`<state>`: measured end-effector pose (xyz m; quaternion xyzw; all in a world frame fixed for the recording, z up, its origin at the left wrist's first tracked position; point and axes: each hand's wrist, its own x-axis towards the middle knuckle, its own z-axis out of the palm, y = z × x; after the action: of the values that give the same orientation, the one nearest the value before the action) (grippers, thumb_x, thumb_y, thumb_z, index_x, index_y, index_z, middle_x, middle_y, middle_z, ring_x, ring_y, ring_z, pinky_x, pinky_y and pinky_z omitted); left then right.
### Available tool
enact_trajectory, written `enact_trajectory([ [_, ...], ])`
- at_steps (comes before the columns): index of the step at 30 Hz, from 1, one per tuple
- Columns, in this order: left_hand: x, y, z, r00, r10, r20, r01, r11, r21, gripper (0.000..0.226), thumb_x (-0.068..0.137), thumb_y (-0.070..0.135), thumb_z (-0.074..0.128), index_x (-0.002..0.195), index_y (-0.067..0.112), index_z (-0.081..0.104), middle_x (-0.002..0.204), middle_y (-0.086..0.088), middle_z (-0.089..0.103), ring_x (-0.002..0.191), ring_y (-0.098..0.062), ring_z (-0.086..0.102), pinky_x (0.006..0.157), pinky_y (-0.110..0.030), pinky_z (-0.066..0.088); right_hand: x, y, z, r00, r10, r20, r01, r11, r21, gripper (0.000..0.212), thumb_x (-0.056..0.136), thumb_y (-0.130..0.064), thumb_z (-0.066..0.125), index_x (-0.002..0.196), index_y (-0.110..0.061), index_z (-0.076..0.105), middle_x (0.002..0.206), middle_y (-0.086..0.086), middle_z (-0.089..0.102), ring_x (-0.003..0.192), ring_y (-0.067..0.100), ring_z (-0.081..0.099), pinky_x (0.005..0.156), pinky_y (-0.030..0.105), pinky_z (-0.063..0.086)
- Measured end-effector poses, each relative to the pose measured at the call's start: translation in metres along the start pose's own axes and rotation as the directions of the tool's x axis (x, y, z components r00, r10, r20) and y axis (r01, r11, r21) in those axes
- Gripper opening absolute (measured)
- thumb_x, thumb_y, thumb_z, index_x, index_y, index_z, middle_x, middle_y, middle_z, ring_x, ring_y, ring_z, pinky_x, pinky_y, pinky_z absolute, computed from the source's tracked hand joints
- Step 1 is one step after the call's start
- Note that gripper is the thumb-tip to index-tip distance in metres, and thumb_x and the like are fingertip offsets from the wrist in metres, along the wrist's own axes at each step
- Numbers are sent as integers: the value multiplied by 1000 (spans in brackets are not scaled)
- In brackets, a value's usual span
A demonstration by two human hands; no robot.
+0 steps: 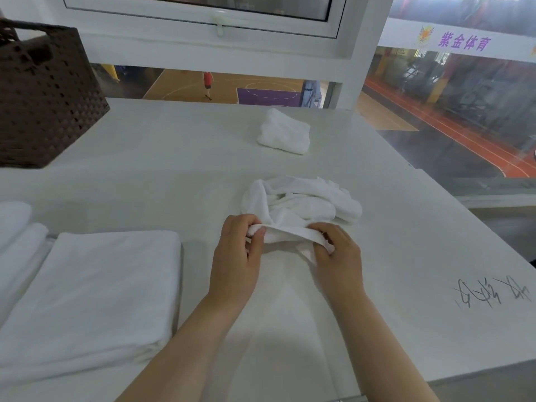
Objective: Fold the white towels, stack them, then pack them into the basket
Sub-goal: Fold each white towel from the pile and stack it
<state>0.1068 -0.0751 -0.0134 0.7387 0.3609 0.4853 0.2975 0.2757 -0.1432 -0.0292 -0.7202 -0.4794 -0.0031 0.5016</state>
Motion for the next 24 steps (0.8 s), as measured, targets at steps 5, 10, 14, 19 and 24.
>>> enact_trajectory([
  [5, 2, -2, -2, 995, -18, -103, 11, 998, -67, 5, 101, 18, 48, 101, 21, 52, 96, 7, 46, 83, -14, 50, 67, -19, 40, 0, -11, -6, 971, 201, -126, -166, 955, 245, 39, 87, 4, 50, 100, -28, 70, 86, -17, 69, 79, 2, 62, 69, 16, 46],
  [10, 5, 0, -5, 996, -26, -82, 22, 998, -61, 7, 98, 14, 55, 93, 19, 55, 93, 6, 51, 87, -9, 52, 70, -12, 40, -2, -11, -6, 985, -27, -173, 55, 985, 162, 34, 92, -3, 45, 109, -16, 71, 108, -11, 70, 105, 8, 63, 89, 21, 46],
  [14, 1, 1, -2, 999, 34, 17, -35, 999, 17, 7, 94, 12, 61, 91, 18, 57, 90, 7, 53, 87, -4, 52, 74, -9, 37, -9, -10, 3, 989, -148, 15, 144, 981, 129, 27, 84, -14, 42, 99, -23, 63, 94, -17, 64, 91, 5, 61, 76, 23, 46],
  [19, 2, 1, -1, 998, 41, 39, -42, 999, 14, 3, 92, 19, 64, 91, 20, 60, 89, 9, 57, 87, -4, 54, 74, -11, 40, -12, -28, 6, 881, -254, 398, 254, 966, 53, 40, 84, -42, 57, 122, -31, 52, 99, -19, 61, 92, 2, 56, 84, 19, 39],
  [24, -5, 8, -2, 982, 113, 154, -86, 981, -172, 32, 87, 5, 52, 115, 21, 56, 111, 14, 58, 108, -9, 56, 89, -12, 39, -10, -24, 12, 916, -307, 256, 328, 944, -41, 10, 89, -26, 67, 97, -25, 62, 82, -15, 63, 77, 8, 57, 74, 37, 46],
])
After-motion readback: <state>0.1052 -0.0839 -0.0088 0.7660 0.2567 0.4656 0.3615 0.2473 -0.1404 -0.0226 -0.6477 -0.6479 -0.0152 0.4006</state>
